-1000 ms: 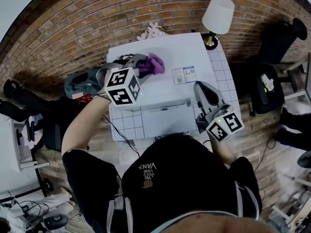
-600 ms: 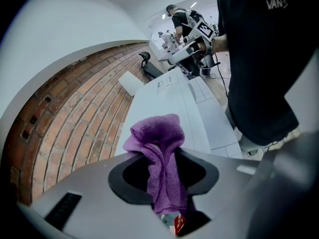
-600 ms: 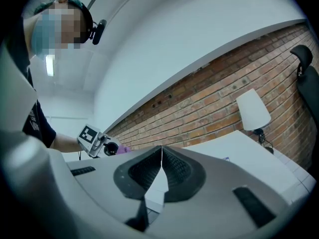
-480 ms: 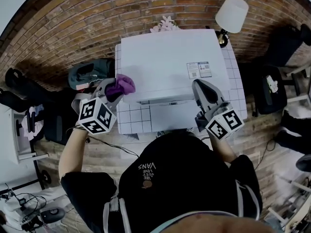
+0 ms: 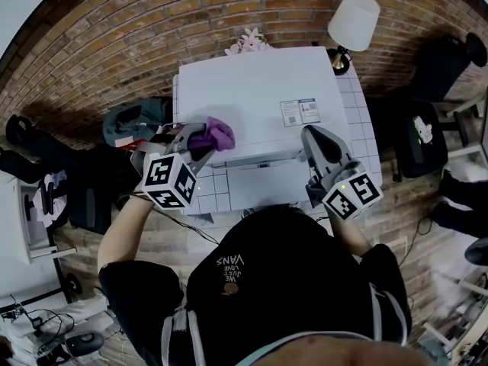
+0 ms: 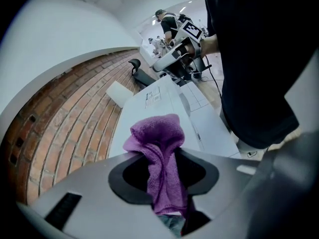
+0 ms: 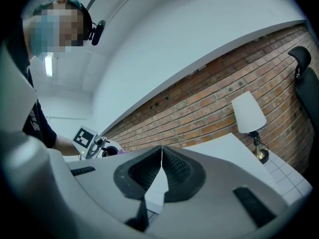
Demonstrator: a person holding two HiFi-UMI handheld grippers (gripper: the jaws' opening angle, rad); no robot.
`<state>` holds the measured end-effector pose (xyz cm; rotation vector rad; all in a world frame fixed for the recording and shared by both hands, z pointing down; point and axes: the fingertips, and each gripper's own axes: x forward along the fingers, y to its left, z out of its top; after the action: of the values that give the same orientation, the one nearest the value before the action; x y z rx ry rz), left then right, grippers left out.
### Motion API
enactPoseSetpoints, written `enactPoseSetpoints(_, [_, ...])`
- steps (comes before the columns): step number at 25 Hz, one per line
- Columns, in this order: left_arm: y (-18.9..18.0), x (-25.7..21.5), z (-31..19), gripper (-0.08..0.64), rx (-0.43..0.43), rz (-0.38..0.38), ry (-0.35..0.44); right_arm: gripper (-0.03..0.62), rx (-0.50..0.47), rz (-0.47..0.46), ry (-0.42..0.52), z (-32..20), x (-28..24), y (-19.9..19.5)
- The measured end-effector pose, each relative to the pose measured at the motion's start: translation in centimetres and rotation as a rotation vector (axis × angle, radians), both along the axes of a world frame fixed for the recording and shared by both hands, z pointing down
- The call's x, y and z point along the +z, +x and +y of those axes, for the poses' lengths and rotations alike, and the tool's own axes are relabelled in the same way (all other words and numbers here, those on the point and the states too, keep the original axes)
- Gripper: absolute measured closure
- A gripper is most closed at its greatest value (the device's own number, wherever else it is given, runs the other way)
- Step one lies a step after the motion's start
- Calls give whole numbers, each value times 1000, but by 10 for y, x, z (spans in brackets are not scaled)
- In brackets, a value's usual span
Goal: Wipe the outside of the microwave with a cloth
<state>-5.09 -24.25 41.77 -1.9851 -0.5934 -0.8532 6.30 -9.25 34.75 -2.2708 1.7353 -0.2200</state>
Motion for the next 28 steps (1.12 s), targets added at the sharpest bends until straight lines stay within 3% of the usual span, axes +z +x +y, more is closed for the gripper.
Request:
enactPoseSetpoints(11, [111,0,129,420,309,39,4,588,150,-8,6,82,3,55])
enactPoseSetpoints(17, [161,-3,201,420,435,70,-18,588,225,-19,8,126,9,83])
enactPoseSetpoints(23, [194,-3,242,420,497,85,-23,588,239,-36,8,143,15,101])
enactPoseSetpoints(28, [203,-7,251,420,468,99,-73,588,199,-33,3,141,15,108])
